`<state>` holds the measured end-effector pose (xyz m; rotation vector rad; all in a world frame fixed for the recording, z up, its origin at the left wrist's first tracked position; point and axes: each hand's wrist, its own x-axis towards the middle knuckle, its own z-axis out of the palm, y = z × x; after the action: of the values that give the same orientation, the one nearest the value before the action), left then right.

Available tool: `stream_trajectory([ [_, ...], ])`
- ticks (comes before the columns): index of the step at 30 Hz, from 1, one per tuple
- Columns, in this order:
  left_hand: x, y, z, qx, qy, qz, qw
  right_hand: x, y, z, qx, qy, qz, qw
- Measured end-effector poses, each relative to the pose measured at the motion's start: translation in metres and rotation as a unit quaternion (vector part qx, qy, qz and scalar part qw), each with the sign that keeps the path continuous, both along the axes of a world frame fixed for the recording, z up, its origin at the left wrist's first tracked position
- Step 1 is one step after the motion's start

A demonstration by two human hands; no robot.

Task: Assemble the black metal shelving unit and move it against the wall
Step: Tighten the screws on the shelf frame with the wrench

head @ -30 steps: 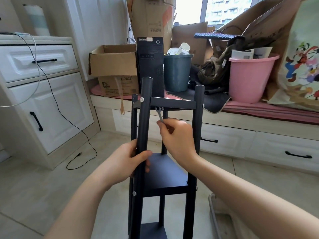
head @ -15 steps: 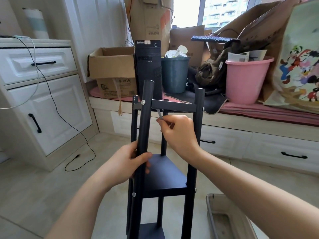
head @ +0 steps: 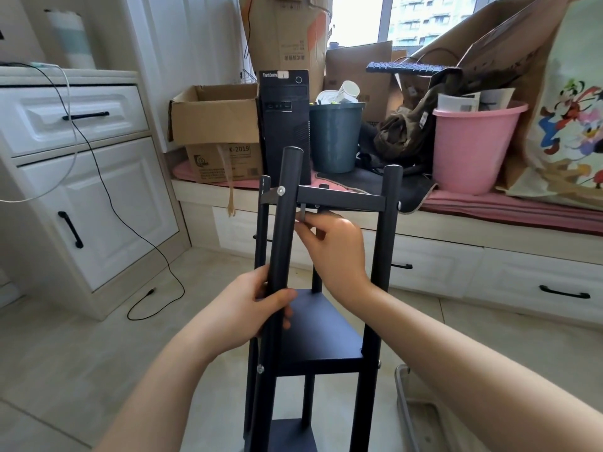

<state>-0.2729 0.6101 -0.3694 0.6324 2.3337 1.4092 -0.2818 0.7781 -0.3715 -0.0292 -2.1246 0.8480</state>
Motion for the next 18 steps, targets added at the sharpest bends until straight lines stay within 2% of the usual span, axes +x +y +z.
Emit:
stream_trajectory([
  [6, -0.002, -0.003, -0.001, -0.005, -0.002, -0.004, 1.0, -0.014, -0.005, -0.009, 0.057, 0.073, -0.06, 0.994],
  [13, -0.003, -0.001, -0.003, -0.007, 0.0, -0.016, 1.0, -0.031, -0.017, -0.013, 0.017, 0.143, -0.053, 0.988],
  [18, -0.006, 0.0, -0.002, -0.008, 0.004, -0.017, 1.0, -0.037, -0.022, -0.015, -0.004, 0.13, -0.047, 0.99],
])
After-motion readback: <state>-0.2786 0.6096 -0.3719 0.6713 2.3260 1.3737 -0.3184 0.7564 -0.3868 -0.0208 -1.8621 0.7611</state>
